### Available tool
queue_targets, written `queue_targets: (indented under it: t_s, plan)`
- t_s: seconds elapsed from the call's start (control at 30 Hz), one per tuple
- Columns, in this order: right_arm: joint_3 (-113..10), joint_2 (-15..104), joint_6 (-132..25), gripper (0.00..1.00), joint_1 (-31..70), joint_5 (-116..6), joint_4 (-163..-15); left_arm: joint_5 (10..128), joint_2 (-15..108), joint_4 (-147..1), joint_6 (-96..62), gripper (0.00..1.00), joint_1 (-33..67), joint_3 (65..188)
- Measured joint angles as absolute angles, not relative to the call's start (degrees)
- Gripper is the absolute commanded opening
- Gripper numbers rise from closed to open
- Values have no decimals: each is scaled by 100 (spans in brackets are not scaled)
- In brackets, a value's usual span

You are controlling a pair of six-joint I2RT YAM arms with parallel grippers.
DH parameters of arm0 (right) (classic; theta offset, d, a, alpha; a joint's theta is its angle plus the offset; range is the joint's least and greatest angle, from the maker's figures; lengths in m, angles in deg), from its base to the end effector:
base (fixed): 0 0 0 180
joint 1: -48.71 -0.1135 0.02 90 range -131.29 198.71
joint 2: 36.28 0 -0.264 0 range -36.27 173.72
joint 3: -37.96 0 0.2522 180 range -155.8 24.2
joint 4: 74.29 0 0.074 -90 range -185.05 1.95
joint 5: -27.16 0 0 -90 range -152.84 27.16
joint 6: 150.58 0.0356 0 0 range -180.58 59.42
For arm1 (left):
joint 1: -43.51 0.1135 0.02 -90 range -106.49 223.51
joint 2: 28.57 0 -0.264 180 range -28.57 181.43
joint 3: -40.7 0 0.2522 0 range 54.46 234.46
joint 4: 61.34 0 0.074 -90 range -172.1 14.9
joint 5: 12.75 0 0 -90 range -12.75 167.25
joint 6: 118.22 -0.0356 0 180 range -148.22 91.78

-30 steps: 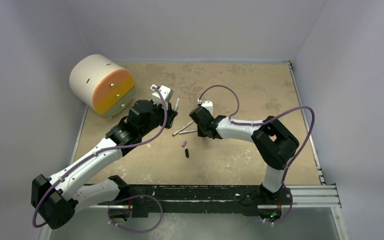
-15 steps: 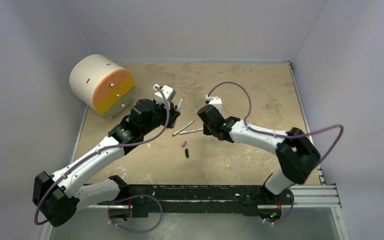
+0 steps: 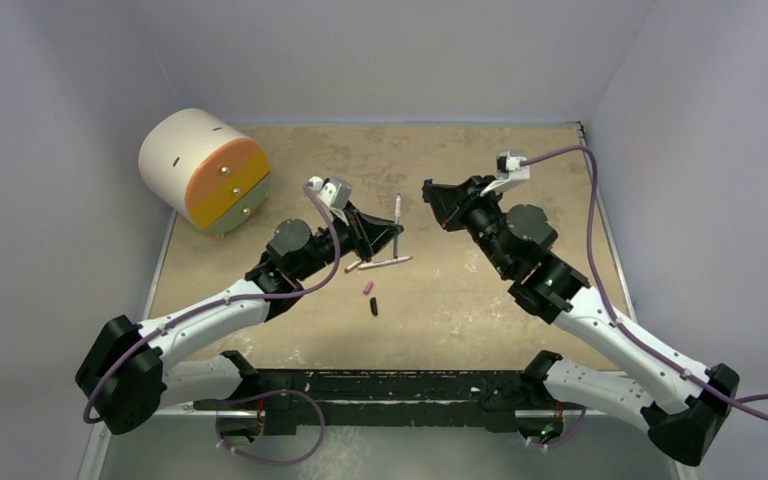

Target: Insert the pens into the pen caps

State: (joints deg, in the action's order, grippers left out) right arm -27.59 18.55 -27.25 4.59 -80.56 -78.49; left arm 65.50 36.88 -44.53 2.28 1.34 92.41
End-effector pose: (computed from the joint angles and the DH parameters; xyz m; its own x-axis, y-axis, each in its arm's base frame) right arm 0.1676 0.1474 0.3885 -0.1770 0.5575 -0.8111 -0.4175 0.7038 0.5748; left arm 0.1908 -0.1826 0.2996 -0.3759 -0.3300 -0.8659 0.7163 0.4893 -0.4974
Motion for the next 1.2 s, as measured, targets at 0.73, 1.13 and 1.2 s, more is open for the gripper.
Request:
queue_targets:
  t_s: [0.73,1.13,1.2]
  plan:
    - [-3323,2428,-3523,0,459,-6926,-6793,6246,3949,-2840,1013,0,-46,9141]
    - [-3375,2491,-3685,0,459,-6919,-6767,6244,3949,-2844,1013,0,-46,9141]
    - [-3441,2498,-3735,0,459,-6924,-6782,6244,3949,-2846,1013,0,-46,9141]
